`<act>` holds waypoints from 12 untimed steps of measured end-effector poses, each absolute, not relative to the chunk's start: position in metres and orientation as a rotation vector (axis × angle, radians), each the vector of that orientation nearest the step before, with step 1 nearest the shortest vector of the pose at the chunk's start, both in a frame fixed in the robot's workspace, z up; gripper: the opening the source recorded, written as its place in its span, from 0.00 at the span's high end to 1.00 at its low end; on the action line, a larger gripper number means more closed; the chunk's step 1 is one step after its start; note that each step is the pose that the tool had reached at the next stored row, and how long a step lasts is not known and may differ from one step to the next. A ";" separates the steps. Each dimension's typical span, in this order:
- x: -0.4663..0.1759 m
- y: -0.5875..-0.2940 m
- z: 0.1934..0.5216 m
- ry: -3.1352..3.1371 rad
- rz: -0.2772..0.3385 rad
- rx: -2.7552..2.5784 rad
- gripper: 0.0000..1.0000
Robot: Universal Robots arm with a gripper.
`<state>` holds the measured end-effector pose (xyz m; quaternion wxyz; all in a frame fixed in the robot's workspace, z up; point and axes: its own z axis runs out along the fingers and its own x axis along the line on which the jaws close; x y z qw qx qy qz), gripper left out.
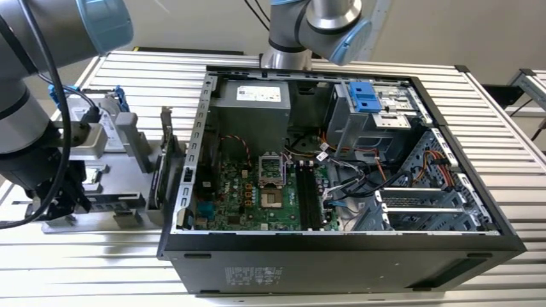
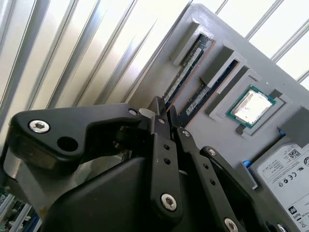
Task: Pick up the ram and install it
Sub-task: 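Pick up the ram and move it above insertion slot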
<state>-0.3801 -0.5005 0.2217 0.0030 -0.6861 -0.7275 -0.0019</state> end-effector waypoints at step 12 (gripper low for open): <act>-0.380 -0.500 0.233 -2.281 -0.006 -2.151 1.00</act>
